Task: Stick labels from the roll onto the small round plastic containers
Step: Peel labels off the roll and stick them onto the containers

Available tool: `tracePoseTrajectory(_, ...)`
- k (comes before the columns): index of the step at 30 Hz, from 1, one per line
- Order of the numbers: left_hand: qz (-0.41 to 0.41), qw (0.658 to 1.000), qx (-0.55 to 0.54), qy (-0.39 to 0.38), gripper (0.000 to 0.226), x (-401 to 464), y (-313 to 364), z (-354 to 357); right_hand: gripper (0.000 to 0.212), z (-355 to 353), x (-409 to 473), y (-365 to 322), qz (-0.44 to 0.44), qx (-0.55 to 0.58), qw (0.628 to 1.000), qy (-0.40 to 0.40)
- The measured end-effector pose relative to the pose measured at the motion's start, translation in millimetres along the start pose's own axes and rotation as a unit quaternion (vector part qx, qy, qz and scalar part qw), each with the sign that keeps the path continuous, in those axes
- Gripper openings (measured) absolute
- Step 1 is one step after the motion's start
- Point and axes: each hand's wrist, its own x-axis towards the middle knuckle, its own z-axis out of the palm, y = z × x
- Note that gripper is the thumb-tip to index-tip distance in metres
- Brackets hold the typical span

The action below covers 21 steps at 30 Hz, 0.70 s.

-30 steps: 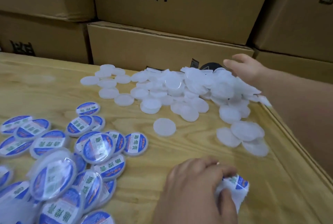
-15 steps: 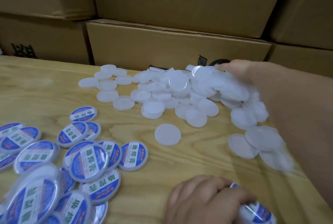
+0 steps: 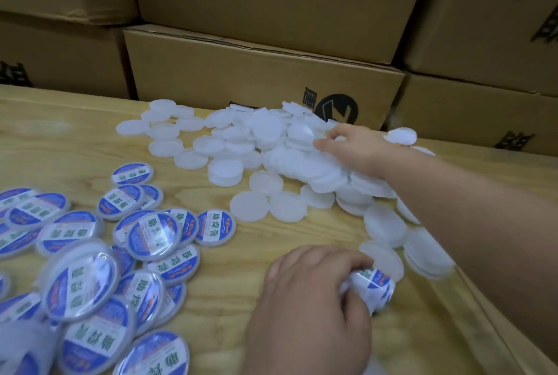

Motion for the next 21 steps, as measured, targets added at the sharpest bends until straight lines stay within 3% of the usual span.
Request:
tracePoseTrajectory(3, 0.016, 1.000, 0.011, 0.000, 0.051, -2, -1, 1, 0.041, 3, -28, -2, -0.011, 0.027, 0.999, -0.014)
tracePoseTrajectory(5, 0.019, 1.000, 0.013, -0.003, 0.051, -3, -2, 1, 0.034, -4, -47, -4, -0.025, 0.108, 0.994, -0.023)
tracePoseTrajectory(7, 0.018, 1.000, 0.016, -0.007, 0.051, -3, -2, 0, 0.025, -18, -71, -1, -0.031, 0.183, 0.982, 0.019)
tracePoseTrajectory(9, 0.012, 1.000, 0.016, -0.009, 0.052, -2, -1, -1, 0.031, -26, -97, 13, -0.006, 0.211, 0.974, 0.083)
tracePoseTrajectory(13, 0.002, 1.000, 0.001, -0.009, 0.052, -3, 3, -3, 0.067, -13, -150, 59, 0.108, 0.090, 0.982, 0.128)
tracePoseTrajectory(15, -0.011, 0.999, -0.041, -0.012, 0.050, -3, 4, -5, 0.066, -1, -169, 76, 0.159, 0.033, 0.981, 0.104)
tracePoseTrajectory(18, -0.044, 0.991, -0.125, -0.024, 0.048, -4, 2, -6, 0.061, 19, -181, 84, 0.168, 0.015, 0.980, 0.103)
tracePoseTrajectory(21, -0.071, 0.981, -0.180, -0.030, 0.045, -4, 0, -4, 0.050, 33, -177, 71, 0.131, 0.118, 0.972, 0.158)
